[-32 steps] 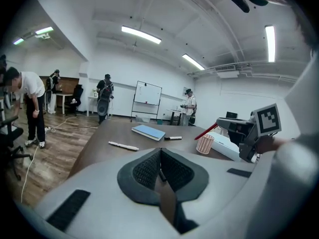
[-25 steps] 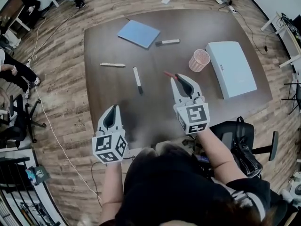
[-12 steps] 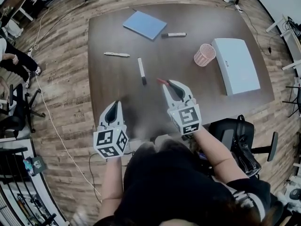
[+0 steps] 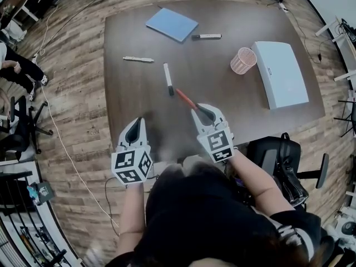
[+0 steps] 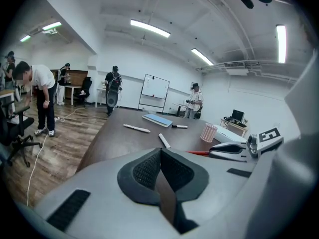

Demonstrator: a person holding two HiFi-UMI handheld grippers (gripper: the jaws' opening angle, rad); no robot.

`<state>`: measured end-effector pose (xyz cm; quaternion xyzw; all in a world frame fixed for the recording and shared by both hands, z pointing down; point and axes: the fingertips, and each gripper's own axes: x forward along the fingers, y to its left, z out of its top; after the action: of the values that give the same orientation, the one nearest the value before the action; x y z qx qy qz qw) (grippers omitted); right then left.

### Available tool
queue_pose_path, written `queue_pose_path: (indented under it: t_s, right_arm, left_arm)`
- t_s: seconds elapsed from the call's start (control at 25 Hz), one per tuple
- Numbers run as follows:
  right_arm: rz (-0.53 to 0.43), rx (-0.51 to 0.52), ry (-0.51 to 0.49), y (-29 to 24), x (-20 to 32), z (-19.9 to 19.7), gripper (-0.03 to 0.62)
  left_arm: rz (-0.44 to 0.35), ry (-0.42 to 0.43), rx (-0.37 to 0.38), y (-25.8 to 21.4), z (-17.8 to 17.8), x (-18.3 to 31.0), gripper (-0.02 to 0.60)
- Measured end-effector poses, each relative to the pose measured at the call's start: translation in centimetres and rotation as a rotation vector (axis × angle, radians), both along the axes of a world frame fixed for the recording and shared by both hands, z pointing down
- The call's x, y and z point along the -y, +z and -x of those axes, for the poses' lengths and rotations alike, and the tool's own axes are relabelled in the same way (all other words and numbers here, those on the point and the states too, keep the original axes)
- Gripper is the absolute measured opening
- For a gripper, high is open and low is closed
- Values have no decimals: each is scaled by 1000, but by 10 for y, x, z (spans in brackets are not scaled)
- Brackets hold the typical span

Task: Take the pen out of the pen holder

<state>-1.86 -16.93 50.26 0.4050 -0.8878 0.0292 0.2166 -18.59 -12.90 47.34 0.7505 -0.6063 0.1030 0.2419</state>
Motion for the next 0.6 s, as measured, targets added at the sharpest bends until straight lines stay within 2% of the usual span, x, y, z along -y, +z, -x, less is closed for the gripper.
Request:
queue_pose_path:
  t_s: [0.32, 0.6]
  right_arm:
    - [116, -246, 1, 53, -13, -15, 61]
    - [158, -310, -3, 70, -19, -20, 63]
  left_arm:
    - [19, 9, -3, 6, 0, -5, 28]
    - [35, 13, -4, 11, -1, -11, 28]
